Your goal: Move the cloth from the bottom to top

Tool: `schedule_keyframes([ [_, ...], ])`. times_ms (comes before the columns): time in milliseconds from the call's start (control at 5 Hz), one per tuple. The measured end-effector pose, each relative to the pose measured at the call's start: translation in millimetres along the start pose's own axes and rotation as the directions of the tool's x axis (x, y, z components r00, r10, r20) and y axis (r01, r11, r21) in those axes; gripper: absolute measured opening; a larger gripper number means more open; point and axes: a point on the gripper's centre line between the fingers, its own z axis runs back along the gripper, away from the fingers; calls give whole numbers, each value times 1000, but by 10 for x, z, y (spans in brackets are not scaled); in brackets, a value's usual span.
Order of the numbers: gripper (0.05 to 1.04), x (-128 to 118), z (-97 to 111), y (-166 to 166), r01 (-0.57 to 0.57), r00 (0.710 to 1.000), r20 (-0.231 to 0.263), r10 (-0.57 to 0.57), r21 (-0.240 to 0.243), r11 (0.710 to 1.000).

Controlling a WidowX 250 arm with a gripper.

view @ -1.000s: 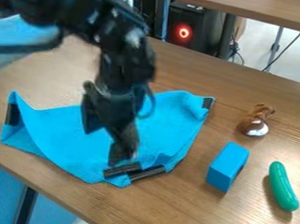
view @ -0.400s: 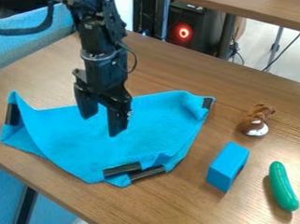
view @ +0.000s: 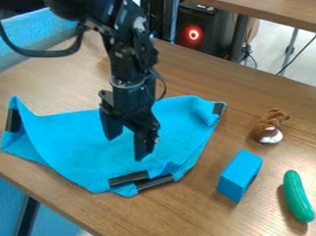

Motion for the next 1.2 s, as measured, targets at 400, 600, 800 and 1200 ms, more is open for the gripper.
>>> schedule_keyframes([
  [400,1000,82,-124,160,-75,997,-19,75,-6,997],
  [600,999,190,-153,281,-112,993,-30,112,-8,994],
  [800,999,323,-184,408,-165,986,-25,164,-4,986],
  [1200,1000,719,-243,582,-248,969,-21,248,3,969],
])
